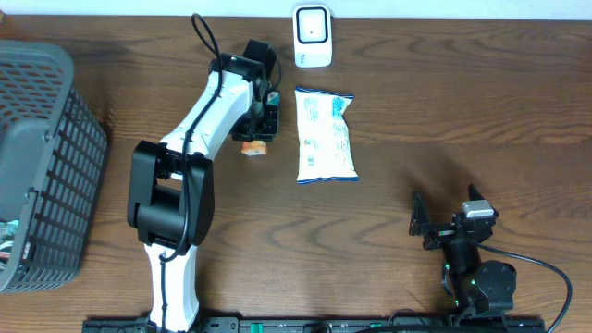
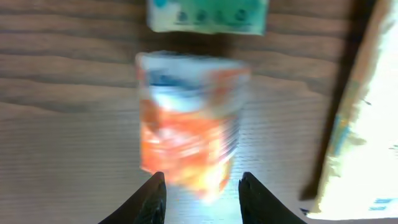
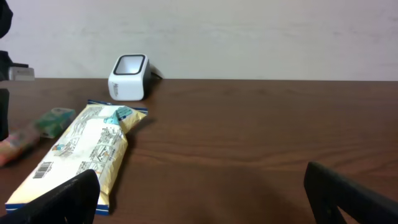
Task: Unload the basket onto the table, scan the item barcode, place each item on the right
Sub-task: 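Hold the orange box under the scanner with the left gripper, then release the orange box onto the table below the Kleenex pack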
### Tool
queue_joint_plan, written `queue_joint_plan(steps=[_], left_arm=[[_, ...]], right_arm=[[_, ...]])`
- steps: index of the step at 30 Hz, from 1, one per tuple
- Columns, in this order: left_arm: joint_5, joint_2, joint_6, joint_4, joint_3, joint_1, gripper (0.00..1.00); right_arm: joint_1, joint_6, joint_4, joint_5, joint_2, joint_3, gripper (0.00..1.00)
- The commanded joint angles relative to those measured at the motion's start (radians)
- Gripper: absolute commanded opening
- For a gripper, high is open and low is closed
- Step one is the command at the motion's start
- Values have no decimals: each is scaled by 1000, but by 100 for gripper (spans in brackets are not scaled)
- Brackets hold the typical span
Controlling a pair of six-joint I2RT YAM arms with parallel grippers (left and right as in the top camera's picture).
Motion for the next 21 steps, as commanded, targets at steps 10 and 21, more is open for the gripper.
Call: queue_joint_plan(steps=[10,21], left_arm=[[50,-48,11,-23,74,22,38],[45,-296,34,58,240,231,54]], right_arm=[[-6,10,-4,5,-2,-2,99],[-6,10,-4,5,-2,-2,99]])
